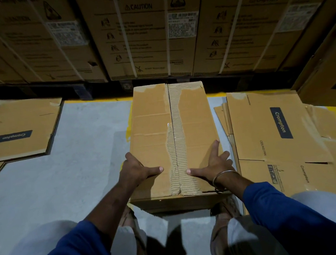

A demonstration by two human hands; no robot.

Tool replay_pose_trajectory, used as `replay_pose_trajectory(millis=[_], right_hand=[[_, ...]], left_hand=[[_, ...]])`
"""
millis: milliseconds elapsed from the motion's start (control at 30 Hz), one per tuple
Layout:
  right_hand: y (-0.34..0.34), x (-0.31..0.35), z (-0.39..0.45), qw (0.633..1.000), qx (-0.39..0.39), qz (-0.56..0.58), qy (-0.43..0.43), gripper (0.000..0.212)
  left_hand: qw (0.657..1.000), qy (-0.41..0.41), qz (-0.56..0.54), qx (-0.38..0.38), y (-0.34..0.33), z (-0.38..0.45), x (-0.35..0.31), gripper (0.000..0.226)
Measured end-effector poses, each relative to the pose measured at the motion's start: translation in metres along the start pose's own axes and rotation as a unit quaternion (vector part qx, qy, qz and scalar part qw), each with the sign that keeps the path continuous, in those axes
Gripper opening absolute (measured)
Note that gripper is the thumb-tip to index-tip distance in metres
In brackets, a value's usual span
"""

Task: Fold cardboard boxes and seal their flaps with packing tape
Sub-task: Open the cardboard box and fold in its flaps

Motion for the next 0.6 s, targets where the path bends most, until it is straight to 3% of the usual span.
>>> replay_pose_trajectory(millis=[333, 467, 600], right_hand=[[0.002, 0.005, -0.013, 0.999, -0.038, -0.028, 0.004, 0.155], [0.012, 0.019, -0.025, 0.987, -0.088, -0.083, 0.101, 0.114], [0.029, 0.040, -0.049, 0.974, -0.093, -0.046, 0.201, 0.071]], left_hand=[[1.000, 0.009, 0.029, -0.007, 0.001, -0.008, -0.010, 0.135], [0.992, -0.038, 0.120, -0.021, 0.002, -0.018, -0.018, 0.134], [0.975, -0.113, 0.182, -0.056, 0.021, -0.032, -0.038, 0.113]])
Point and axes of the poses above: each hand's wrist, its own z-axis towards the middle knuckle, its own y-axis out of the back of the hand, x = y × z, the point moved 2 cm from there along z, towards the middle knuckle, and after that the axes turned 13 degrees about -y, right-handed, at the moved point
